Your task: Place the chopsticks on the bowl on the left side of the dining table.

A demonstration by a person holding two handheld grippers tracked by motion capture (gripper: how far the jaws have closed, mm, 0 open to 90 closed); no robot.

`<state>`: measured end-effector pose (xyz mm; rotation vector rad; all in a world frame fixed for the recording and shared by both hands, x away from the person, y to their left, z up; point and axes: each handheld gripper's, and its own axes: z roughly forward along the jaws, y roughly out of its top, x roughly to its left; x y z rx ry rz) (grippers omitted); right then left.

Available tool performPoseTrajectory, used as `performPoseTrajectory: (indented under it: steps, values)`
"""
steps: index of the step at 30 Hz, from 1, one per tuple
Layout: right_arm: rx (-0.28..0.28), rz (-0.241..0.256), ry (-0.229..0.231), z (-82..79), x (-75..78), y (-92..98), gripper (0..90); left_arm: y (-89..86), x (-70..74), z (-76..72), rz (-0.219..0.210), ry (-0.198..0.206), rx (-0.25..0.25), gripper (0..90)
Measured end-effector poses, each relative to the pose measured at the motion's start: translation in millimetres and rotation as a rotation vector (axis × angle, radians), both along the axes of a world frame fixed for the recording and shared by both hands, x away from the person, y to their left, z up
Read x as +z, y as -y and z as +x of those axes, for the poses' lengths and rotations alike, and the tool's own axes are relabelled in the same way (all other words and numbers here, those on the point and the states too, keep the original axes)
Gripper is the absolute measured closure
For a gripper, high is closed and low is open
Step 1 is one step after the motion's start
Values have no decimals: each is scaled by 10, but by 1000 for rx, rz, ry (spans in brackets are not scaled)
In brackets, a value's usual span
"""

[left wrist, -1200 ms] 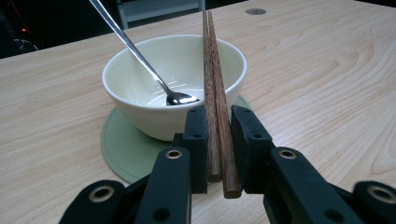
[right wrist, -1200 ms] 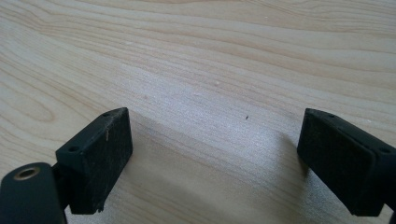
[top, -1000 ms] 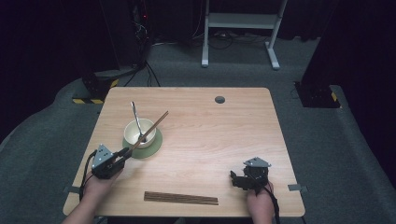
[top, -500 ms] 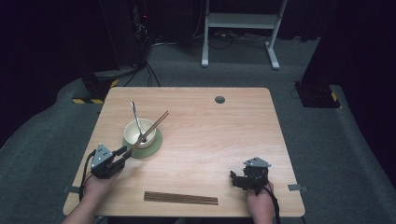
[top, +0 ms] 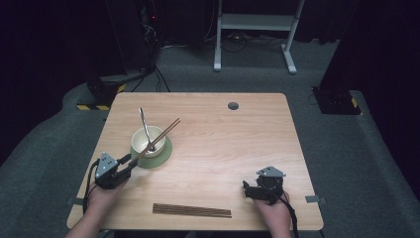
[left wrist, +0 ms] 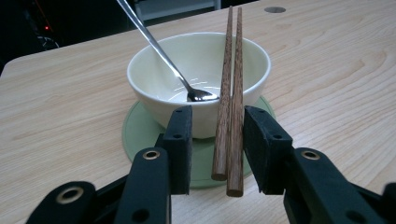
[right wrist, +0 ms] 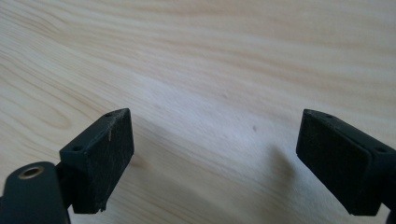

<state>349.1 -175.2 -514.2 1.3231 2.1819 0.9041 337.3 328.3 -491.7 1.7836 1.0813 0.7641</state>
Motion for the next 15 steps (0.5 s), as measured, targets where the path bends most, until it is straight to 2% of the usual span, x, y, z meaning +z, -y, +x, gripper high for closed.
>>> performPoseTrajectory:
  steps: [3,8,12,15]
  values:
    - [36,11,45,-25,120,-146,113,-42,-6,-1,-4,-4,12,617]
    - [79,53,73,-5,292,-451,123,-116,-2,-2,-20,-9,32,605]
    - [124,54,80,72,417,-730,141,-159,-6,6,-17,-14,43,592]
    - [155,46,108,126,530,-920,180,-204,-16,28,-35,-28,47,571]
